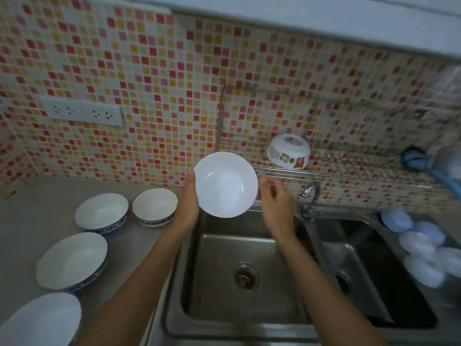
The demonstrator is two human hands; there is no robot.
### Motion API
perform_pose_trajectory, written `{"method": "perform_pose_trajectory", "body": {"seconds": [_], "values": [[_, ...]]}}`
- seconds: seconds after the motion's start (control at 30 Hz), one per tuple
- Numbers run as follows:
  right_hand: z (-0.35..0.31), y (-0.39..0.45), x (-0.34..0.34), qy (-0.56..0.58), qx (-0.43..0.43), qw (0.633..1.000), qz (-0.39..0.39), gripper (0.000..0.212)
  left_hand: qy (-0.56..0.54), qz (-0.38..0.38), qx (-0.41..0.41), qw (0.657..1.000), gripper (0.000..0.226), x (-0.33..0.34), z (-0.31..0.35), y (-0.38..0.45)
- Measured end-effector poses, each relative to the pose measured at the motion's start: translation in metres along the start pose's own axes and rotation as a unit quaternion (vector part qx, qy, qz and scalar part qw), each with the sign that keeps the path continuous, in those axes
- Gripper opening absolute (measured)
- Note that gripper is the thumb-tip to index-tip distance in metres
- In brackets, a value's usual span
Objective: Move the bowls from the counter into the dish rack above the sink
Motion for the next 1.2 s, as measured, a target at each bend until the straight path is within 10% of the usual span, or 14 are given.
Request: {"method": "perform_pose_trajectory", "body": {"seconds": [0.2,0.63,0.8,1.03,1.2], "values": [[0.016,0.064,-0.051,-0.141,-0.054,0.988,-0.011,0.035,0.060,-0.026,0.110,0.992,0.020,0.054,0.060,-0.017],[0.088,0.072,-0.040,-0.361,-0.204,0.909,-0.051,0.059,0.264,0.070,0.309,0.911,0.054,0.147,0.106,0.007],[0.097,0.073,-0.041,-0.389,-0.236,0.889,-0.057,0.050,0.410,0.121,0.359,0.829,0.063,0.165,0.102,0.038],[0.096,0.073,-0.041,-0.387,-0.266,0.883,-0.021,0.046,0.589,0.147,0.363,0.707,0.072,0.180,0.082,0.069],[0.097,0.072,-0.040,-0.374,-0.276,0.885,0.003,0.046,0.613,0.144,0.338,0.700,0.075,0.182,0.078,0.080]]}}
Point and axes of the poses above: each hand's wrist, its own y-axis towards the middle knuckle, its own x-axis out of the palm, z = x × y, the point moved 7 cm from there along y, towards the middle knuckle, and after that the axes turned 14 degrees about -x, right-handed, at the moved point
